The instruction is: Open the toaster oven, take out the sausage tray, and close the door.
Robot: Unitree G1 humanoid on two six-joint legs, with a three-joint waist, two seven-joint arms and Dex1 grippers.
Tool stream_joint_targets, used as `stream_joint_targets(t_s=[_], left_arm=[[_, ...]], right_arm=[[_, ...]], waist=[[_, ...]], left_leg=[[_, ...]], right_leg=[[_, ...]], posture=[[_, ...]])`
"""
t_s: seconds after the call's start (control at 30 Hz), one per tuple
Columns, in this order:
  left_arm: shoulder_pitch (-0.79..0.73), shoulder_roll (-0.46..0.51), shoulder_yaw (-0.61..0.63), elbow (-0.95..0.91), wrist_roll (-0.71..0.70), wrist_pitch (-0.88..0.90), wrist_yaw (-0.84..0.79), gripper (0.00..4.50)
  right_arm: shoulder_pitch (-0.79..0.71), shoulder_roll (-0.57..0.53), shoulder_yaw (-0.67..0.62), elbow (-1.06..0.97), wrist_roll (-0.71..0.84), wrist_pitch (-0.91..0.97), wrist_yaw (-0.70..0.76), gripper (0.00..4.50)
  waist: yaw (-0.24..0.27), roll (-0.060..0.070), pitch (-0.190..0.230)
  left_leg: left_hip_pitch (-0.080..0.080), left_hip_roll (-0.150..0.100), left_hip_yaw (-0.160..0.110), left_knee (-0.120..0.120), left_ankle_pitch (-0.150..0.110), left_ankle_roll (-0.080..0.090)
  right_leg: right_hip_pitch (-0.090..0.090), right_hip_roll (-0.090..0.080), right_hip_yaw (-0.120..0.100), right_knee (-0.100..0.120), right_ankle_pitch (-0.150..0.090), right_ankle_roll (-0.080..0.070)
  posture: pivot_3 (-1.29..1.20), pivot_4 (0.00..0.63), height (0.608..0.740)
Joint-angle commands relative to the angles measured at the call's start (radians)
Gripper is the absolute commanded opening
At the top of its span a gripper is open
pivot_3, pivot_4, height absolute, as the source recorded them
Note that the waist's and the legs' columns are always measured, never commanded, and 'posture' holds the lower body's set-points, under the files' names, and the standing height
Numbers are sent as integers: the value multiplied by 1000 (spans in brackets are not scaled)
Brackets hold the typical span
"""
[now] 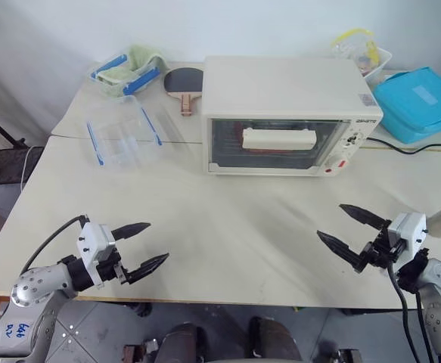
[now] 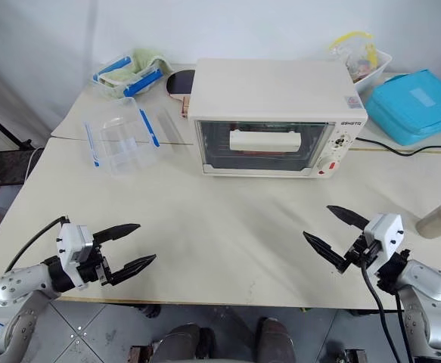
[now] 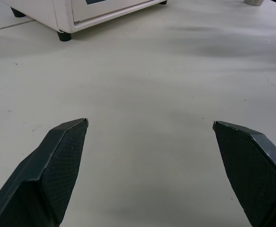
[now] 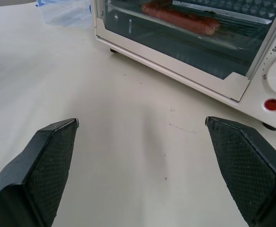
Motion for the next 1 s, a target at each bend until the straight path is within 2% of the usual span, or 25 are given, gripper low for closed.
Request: stream_joint_targets(t_s=[0.03, 0.2, 0.33, 0.57, 0.77, 0.9, 1.0], left_arm=[[-7, 0, 10, -43, -25, 10, 5, 4485], [-110, 25, 26, -20, -122, 93, -25, 4485], [-247, 16, 53, 51, -246, 155, -65, 4485], [-379, -18, 24, 91, -271, 187, -59, 4485], [-390, -42, 13, 92, -263, 213, -40, 4485], [-368, -51, 17, 89, -259, 221, -27, 4485], [-369, -57, 21, 87, -267, 238, -1, 4485]], right_arm=[[-29, -21, -3, -10, 28, 41, 8, 4500], [-168, -29, 4, -8, 98, 184, -15, 4500], [-336, -35, 29, 78, 103, 264, -12, 4500], [-542, 13, 96, 225, 66, 251, 32, 4500], [-606, 62, 107, 230, 68, 203, 65, 4500], [-589, 72, 99, 165, 99, 209, 85, 4500], [-523, 43, 115, 75, 104, 233, 119, 4500]], waist=[[0, 0, 0], [-1, 0, 0], [-1, 0, 0], [-2, 0, 0], [-2, 0, 0], [-3, 0, 0], [0, 0, 0]], left_leg=[[0, 0, 0, 0, 0, 0], [1, 0, 0, 1, 0, 0], [0, 0, 0, 1, 1, 0], [-2, -1, -1, 1, 0, 0], [-3, -1, -1, 3, 1, 0], [-3, -1, -1, 3, 1, 0], [-3, -1, -1, 3, 1, 0]], right_leg=[[0, 0, 0, 0, 0, 0], [0, 0, 0, 2, 0, 0], [0, 0, 0, 2, 0, 0], [-1, 1, -5, 2, 0, 0], [-1, 1, -5, 2, 0, 0], [-1, 1, -5, 2, 0, 0], [-1, 1, -6, 2, 0, 0]], posture=[[0, 150, 740], [0, 150, 740], [0, 150, 740], [0, 150, 740], [0, 150, 740], [0, 150, 740], [0, 150, 740]])
